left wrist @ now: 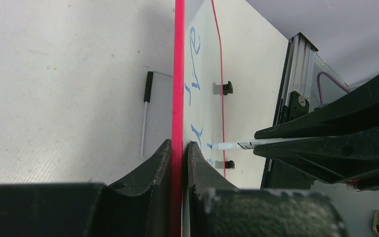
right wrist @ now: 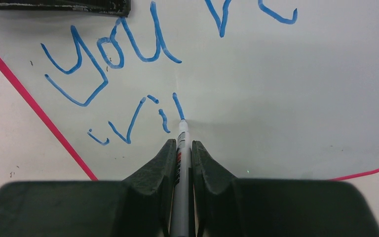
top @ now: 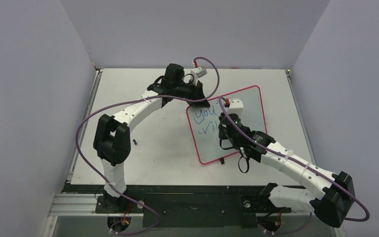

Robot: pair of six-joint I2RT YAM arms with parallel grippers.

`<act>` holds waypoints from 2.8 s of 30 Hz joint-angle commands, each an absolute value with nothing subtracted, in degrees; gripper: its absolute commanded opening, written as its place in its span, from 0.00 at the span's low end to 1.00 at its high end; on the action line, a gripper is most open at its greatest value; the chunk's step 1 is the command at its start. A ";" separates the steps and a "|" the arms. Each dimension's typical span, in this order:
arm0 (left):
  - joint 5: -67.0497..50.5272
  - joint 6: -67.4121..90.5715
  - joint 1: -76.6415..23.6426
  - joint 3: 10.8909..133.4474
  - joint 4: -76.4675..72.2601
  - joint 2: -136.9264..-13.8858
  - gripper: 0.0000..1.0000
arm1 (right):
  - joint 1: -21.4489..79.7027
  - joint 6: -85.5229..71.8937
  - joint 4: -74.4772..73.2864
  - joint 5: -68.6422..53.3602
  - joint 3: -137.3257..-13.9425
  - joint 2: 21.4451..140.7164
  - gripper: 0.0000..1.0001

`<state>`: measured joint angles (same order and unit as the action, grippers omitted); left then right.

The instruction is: Write a sentence on the whiteboard

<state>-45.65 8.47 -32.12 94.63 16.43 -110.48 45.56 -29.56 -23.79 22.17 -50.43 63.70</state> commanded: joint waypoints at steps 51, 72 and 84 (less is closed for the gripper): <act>-47.00 6.79 -34.10 96.42 16.83 -111.16 0.00 | 39.04 -30.82 -15.97 19.12 -43.70 58.05 0.00; -46.61 6.01 -33.45 98.58 19.09 -113.79 0.00 | 37.16 -27.92 -12.28 23.52 -45.91 54.12 0.00; -47.07 5.89 -32.52 98.48 19.07 -114.58 0.00 | 34.55 -27.78 -5.96 21.24 -44.91 57.07 0.00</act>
<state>-46.96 9.89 -32.01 97.47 16.78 -113.30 35.22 -28.42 -10.94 21.71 -43.75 55.86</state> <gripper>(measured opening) 0.087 0.102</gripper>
